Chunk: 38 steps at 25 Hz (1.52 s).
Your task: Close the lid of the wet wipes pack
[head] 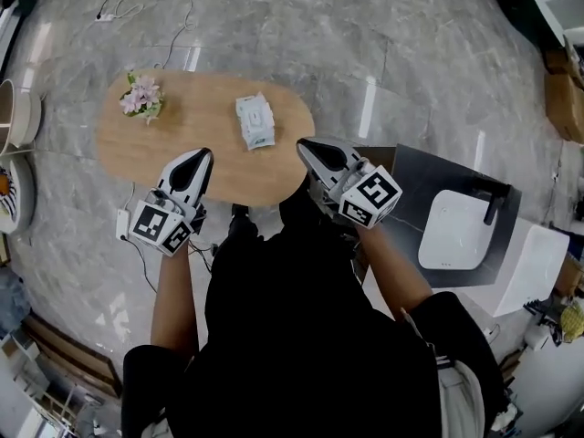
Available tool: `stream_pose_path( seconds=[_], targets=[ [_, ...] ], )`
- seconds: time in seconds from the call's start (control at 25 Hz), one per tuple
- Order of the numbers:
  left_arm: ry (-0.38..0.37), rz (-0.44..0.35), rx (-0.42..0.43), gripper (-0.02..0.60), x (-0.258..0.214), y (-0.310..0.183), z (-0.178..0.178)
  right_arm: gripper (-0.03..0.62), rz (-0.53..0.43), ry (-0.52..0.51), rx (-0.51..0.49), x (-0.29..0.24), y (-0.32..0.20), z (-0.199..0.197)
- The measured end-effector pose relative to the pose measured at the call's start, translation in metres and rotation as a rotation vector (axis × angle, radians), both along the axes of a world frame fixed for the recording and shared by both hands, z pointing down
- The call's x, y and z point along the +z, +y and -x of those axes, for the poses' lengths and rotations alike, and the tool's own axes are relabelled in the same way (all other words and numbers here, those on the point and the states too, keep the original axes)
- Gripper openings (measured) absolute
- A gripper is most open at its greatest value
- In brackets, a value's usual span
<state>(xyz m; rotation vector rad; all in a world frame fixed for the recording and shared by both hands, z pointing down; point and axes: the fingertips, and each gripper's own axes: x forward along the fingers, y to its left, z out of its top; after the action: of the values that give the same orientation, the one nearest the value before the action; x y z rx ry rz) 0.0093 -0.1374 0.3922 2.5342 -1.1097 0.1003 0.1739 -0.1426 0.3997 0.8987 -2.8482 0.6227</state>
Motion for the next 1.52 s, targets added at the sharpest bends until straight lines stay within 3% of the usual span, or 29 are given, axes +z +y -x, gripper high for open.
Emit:
stream_pose_path(
  seconds=[0.16,0.44,0.6,0.84,1.04,1.32,1.52],
  targets=[
    [0.002,0.036,-0.035,0.017,0.002,-0.006,-0.021,0.011,0.009,-0.004,-0.059,0.01,-0.022,-0.011],
    [0.027,0.092,-0.075,0.017,0.02,-0.008,-0.031,0.011,0.065,-0.013,-0.072,0.048,-0.051,-0.024],
    [0.053,0.131,-0.043,0.017,0.046,-0.018,-0.015,0.011,0.092,0.039,-0.1,0.075,-0.064,-0.007],
    [0.062,0.182,0.034,0.017,0.087,-0.035,0.018,0.011,0.125,0.137,-0.047,0.12,-0.09,0.006],
    [0.076,0.236,0.043,0.017,0.133,-0.044,0.038,0.011,0.246,0.089,0.01,0.164,-0.107,0.013],
    [0.098,0.283,0.022,0.017,0.195,-0.055,0.059,0.011,0.321,0.119,0.002,0.231,-0.117,0.033],
    [0.108,0.315,0.004,0.017,0.239,-0.055,0.066,0.012,0.444,0.137,0.005,0.304,-0.119,0.024]
  ],
)
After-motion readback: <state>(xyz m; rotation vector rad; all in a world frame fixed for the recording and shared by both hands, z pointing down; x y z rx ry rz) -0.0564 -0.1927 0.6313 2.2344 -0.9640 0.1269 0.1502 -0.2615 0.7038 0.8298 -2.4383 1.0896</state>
